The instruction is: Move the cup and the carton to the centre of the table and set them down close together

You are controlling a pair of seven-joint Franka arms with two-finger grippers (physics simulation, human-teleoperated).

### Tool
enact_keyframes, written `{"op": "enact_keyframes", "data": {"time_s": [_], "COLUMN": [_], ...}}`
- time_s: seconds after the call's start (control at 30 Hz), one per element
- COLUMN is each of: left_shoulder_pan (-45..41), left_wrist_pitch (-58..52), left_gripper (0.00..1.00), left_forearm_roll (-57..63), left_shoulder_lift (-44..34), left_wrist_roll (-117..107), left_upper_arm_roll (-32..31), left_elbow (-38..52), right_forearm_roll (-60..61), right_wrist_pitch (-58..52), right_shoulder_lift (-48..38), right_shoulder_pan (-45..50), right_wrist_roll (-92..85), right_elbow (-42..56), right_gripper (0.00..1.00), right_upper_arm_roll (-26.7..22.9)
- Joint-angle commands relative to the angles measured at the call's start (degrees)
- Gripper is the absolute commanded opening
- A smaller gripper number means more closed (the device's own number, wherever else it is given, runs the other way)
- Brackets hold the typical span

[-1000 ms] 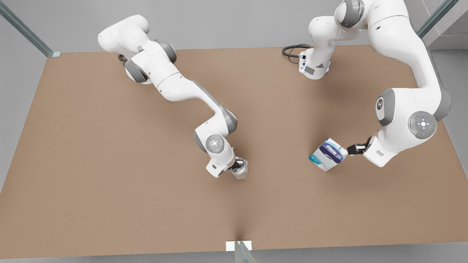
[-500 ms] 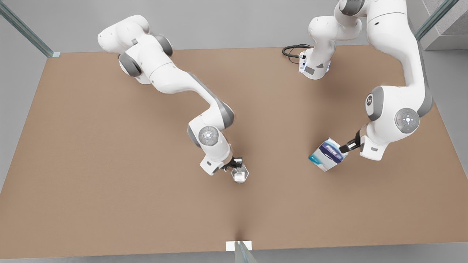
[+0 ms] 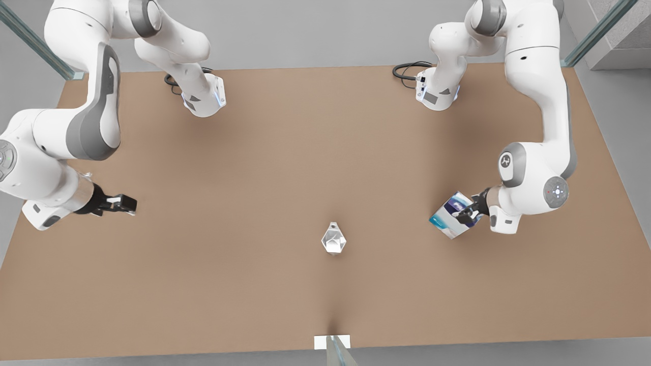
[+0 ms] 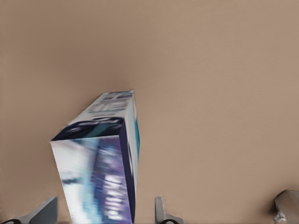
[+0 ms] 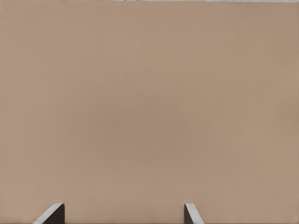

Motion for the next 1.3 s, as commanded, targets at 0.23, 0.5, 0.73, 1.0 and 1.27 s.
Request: {"op": "enact_keyframes", "data": {"time_s": [0.23,0.5,0.73,1.0,1.27], "left_shoulder_pan": [0.0,0.0,0.0,-0.5,-21.0], "left_wrist_pitch": [2.1,2.1,2.4,0.9,-7.1], "left_gripper": [1.0,0.79,0.67,0.66,0.66], "left_forearm_roll": [-1.0,-1.1,-1.1,-1.1,-0.5], "left_shoulder_lift": [2.0,3.4,4.0,2.3,-0.2], "left_wrist_roll": [-1.3,-1.3,-1.3,-2.5,-22.4], "left_upper_arm_roll": [0.6,0.6,0.6,0.5,-0.1], "left_elbow": [-0.5,-0.5,-0.5,0.0,7.3], "right_forearm_roll": [0.7,1.5,1.6,1.5,1.6], "right_wrist_pitch": [1.0,3.0,2.2,2.7,2.5], "right_shoulder_lift": [0.2,0.2,-0.5,-0.4,-0.1], "right_shoulder_pan": [-1.9,-4.6,-4.6,-4.6,-4.6], "right_wrist_roll": [0.2,0.2,-0.3,-0.3,0.1], "right_elbow": [3.2,3.9,4.3,4.3,4.4], "right_gripper": [1.0,1.0,1.0,1.0,1.0], "right_upper_arm_roll": [-0.1,-0.1,0.0,0.0,0.0]}}
